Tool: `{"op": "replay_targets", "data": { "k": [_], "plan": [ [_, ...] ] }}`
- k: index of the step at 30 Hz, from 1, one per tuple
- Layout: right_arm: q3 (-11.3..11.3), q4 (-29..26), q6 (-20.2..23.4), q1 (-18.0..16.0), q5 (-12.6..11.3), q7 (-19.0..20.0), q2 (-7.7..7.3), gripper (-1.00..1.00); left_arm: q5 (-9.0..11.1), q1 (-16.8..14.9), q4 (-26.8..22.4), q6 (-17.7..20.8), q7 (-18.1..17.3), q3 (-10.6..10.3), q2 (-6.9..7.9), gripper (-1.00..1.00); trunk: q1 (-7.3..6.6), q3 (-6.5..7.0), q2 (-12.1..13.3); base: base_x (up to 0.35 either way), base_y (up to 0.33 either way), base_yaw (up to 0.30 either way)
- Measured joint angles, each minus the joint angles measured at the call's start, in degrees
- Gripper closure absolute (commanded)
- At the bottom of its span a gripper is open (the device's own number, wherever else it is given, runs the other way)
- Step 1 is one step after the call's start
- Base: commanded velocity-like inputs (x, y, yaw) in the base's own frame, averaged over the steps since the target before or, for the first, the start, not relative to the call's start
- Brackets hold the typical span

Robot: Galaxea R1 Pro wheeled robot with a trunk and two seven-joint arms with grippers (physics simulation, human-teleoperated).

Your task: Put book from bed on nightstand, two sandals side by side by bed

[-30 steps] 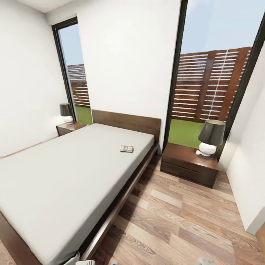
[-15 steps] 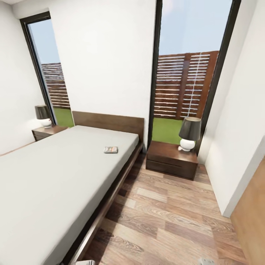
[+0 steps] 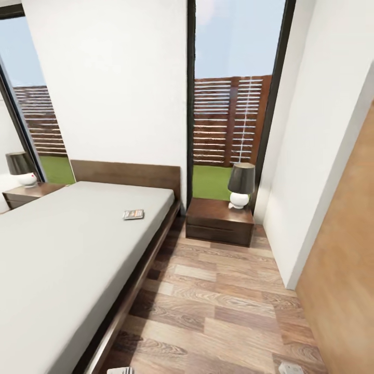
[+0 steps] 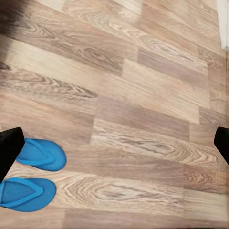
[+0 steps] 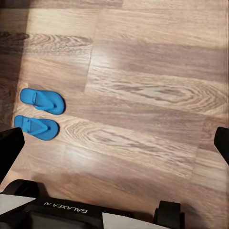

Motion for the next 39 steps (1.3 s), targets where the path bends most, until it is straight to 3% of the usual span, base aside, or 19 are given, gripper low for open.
{"op": "replay_targets", "data": {
  "k": [39],
  "plan": [
    [0.0, 0.0, 0.0, 0.0, 0.0, 0.0, 0.0, -1.0, 0.0, 0.0, 0.0, 0.0, 0.0, 0.0, -0.02, -1.0, 0.0, 0.0, 0.0, 0.0, 0.0, -0.288]
  ]
}}
